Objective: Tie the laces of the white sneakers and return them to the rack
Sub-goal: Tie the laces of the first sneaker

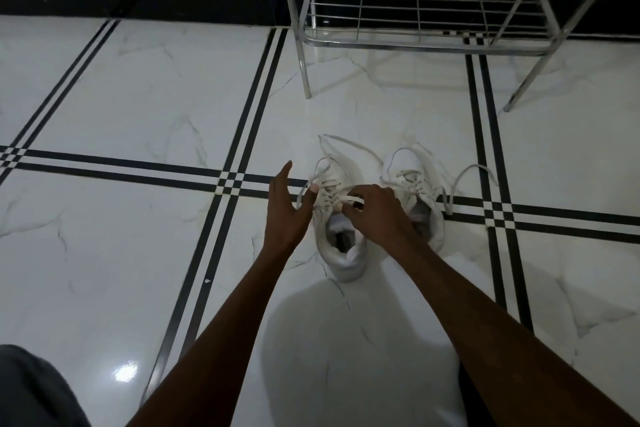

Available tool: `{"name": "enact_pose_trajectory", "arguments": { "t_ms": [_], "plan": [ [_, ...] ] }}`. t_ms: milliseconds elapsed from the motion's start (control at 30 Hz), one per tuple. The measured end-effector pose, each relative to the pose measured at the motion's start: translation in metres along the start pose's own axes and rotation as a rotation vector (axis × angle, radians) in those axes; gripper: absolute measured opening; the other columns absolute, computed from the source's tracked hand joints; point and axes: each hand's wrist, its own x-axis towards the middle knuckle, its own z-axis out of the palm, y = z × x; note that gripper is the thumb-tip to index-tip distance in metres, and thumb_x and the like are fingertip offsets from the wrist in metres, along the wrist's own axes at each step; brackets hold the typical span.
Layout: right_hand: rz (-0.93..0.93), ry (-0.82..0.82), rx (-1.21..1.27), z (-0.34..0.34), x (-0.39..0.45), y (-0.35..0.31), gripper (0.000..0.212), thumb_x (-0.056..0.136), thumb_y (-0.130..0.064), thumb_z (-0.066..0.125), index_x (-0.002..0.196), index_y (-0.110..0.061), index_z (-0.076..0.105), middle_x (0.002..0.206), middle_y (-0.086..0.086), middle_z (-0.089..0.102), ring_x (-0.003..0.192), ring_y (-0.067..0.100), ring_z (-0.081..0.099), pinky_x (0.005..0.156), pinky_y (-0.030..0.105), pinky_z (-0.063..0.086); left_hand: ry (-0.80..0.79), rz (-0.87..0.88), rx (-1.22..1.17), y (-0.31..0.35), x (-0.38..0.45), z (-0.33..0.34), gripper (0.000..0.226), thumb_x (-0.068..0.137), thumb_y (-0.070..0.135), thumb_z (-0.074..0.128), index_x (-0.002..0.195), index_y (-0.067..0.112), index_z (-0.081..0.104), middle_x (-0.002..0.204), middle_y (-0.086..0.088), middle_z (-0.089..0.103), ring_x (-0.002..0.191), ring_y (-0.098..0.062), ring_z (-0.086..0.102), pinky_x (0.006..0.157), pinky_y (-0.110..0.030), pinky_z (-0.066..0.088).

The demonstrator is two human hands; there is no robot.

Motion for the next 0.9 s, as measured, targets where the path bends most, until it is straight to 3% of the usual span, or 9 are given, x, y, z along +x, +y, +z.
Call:
{"name": "enact_pose_trajectory", "arguments": {
  "t_ms": [67, 133, 233, 367, 467, 533, 667, 767, 900],
  "plan": [
    [0.062, -0.068, 0.056, -0.001, 0.002, 0.002, 0.03, 0.083, -0.043, 0.074, 0.097, -0.017, 0.076, 0.093, 0.003, 0.078, 0.088, 0.02, 0.073, 0.077, 0.035, 0.059, 0.124, -0.122, 0.062, -0.006, -0.007, 0.006, 0.077, 0.093, 0.059, 0.065, 0.152, 0.017, 0.04, 0.153, -0.01, 0.044, 0.14, -0.026, 0.046, 0.112, -0.048, 0.046],
    [0.185, -0.168, 0.214, -0.007, 0.005, 0.006, 0.048, 0.076, -0.048, 0.081, 0.11, -0.015, 0.071, 0.1, 0.005, 0.076, 0.092, 0.02, 0.073, 0.076, 0.042, 0.063, 0.221, -0.309, 0.035, -0.006, -0.013, 0.01, 0.082, 0.087, 0.076, 0.055, 0.13, 0.006, 0.057, 0.134, -0.017, 0.059, 0.118, -0.031, 0.061, 0.1, -0.049, 0.053],
    [0.356, -0.319, 0.426, -0.022, 0.006, 0.012, 0.062, 0.067, -0.036, 0.09, 0.117, -0.011, 0.063, 0.106, 0.008, 0.073, 0.099, 0.022, 0.072, 0.083, 0.05, 0.063, 0.056, -0.485, -0.005, -0.003, -0.017, 0.011, 0.085, 0.085, 0.084, 0.046, 0.085, 0.002, 0.068, 0.093, -0.016, 0.074, 0.088, -0.03, 0.071, 0.087, -0.045, 0.058],
    [0.392, -0.285, 0.529, -0.02, -0.002, 0.012, 0.04, 0.076, -0.014, 0.086, 0.104, 0.008, 0.068, 0.088, 0.022, 0.073, 0.083, 0.032, 0.073, 0.082, 0.049, 0.063, 0.006, -0.519, -0.114, -0.003, -0.016, 0.014, 0.078, 0.079, 0.077, 0.066, 0.088, 0.0, 0.071, 0.093, -0.016, 0.076, 0.088, -0.028, 0.072, 0.091, -0.047, 0.059],
    [0.339, -0.129, 0.657, -0.011, -0.008, 0.007, 0.014, 0.084, -0.008, 0.078, 0.091, 0.002, 0.071, 0.078, 0.019, 0.07, 0.075, 0.032, 0.067, 0.078, 0.046, 0.062, 0.021, -0.57, -0.386, 0.002, -0.014, 0.012, 0.041, 0.085, 0.044, 0.081, 0.078, 0.005, 0.069, 0.079, -0.012, 0.069, 0.075, -0.021, 0.062, 0.075, -0.034, 0.056],
    [0.344, -0.072, 0.683, -0.009, -0.008, 0.004, 0.011, 0.084, -0.008, 0.078, 0.084, -0.003, 0.069, 0.078, 0.02, 0.071, 0.072, 0.031, 0.067, 0.075, 0.044, 0.062, -0.021, -0.573, -0.518, 0.006, -0.011, 0.008, 0.029, 0.088, 0.028, 0.081, 0.078, 0.004, 0.069, 0.075, -0.009, 0.066, 0.072, -0.02, 0.06, 0.074, -0.031, 0.055],
    [0.35, -0.045, 0.695, -0.003, -0.01, 0.0, 0.013, 0.082, -0.015, 0.081, 0.084, -0.011, 0.069, 0.078, 0.009, 0.072, 0.066, 0.023, 0.069, 0.071, 0.042, 0.062, 0.075, -0.706, -0.471, 0.002, -0.01, 0.01, 0.045, 0.089, 0.049, 0.075, 0.079, 0.006, 0.067, 0.071, -0.008, 0.063, 0.068, -0.019, 0.058, 0.082, -0.034, 0.056],
    [0.319, 0.0, 0.727, 0.001, -0.013, -0.001, 0.008, 0.089, -0.009, 0.073, 0.081, -0.009, 0.072, 0.071, 0.009, 0.069, 0.065, 0.019, 0.065, 0.074, 0.045, 0.061, 0.004, -0.806, -0.515, -0.003, -0.013, 0.009, 0.058, 0.078, 0.062, 0.079, 0.091, 0.007, 0.068, 0.074, -0.006, 0.06, 0.062, -0.015, 0.051, 0.077, -0.031, 0.053],
    [0.284, 0.089, 0.601, 0.008, -0.014, 0.002, 0.014, 0.089, -0.019, 0.071, 0.075, -0.022, 0.07, 0.075, 0.007, 0.074, 0.07, 0.023, 0.071, 0.077, 0.055, 0.062, -0.041, -0.666, -0.464, 0.002, -0.018, 0.011, 0.046, 0.074, 0.048, 0.089, 0.085, 0.007, 0.069, 0.075, -0.004, 0.063, 0.065, -0.013, 0.055, 0.062, -0.022, 0.048]
  ]
}}
